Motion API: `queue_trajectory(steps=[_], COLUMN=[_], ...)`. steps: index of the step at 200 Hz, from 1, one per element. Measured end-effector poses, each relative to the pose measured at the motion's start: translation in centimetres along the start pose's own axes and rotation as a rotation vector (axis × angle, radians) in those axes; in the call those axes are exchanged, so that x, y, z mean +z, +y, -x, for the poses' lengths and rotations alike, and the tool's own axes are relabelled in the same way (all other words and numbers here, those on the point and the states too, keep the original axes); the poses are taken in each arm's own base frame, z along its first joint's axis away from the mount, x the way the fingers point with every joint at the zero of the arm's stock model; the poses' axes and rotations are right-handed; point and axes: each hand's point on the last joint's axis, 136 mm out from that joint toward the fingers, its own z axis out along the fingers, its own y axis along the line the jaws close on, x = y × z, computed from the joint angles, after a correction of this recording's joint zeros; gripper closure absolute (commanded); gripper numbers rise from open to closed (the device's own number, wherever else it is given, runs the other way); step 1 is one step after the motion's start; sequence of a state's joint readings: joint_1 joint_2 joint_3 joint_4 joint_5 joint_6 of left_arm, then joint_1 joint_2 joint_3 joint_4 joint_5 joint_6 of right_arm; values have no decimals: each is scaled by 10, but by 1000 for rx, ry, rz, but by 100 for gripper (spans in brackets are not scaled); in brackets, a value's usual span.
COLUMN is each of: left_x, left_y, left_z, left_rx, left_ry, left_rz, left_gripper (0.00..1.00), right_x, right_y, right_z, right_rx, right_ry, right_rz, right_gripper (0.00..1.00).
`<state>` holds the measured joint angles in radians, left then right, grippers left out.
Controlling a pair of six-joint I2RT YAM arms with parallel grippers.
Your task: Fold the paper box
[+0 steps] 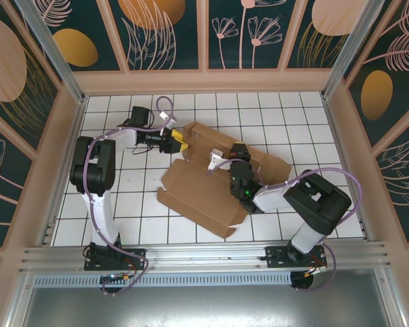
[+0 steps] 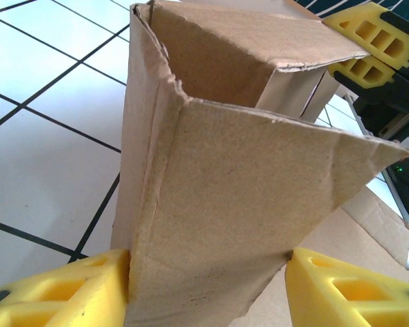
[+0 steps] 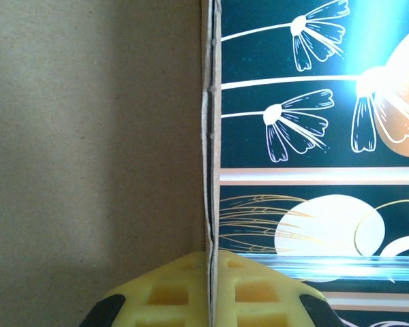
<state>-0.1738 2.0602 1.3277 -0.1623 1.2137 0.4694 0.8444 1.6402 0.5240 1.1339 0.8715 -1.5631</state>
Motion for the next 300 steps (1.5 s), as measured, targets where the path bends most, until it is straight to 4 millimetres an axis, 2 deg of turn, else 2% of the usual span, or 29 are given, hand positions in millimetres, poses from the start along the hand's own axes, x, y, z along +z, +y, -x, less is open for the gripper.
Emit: queue_trajectory(steps=[17, 44, 87, 103, 135, 173, 186, 203, 217, 267, 300], left_x=[2, 5, 7, 7, 9, 10, 9, 8, 7, -3, -33], left_y=[0, 1, 1, 1, 0, 4, 5, 5, 6, 7, 6], left_z=[0, 0, 2, 2, 2, 6, 7, 7, 9, 8, 21], left_rx=[3, 5, 8, 10, 14, 30, 36, 31, 36, 27, 22], left_ry=[2, 5, 0, -2, 3, 10, 8, 7, 6, -2, -91], left_rz=[1, 9, 10, 9, 8, 10, 12, 14, 15, 51, 151], left_gripper=[43, 36, 39, 32, 28, 12, 13, 22, 20, 2, 1], right_x=[1, 3, 5, 5, 6, 5, 5, 4, 5, 6, 7], right_y=[-1, -2, -2, -1, 1, 9, 13, 14, 14, 17, 18], right_z=[1, 3, 4, 3, 4, 6, 4, 3, 1, -8, -12], right_rx=[-2, 1, 40, 53, 81, 90, 87, 97, 102, 107, 95], right_ry=[5, 8, 19, 24, 28, 16, 18, 18, 20, 38, 40], right_rz=[5, 26, 91, 113, 135, 172, 189, 200, 205, 216, 207], right_gripper=[100, 100, 100, 100, 100, 100, 100, 100, 100, 100, 100])
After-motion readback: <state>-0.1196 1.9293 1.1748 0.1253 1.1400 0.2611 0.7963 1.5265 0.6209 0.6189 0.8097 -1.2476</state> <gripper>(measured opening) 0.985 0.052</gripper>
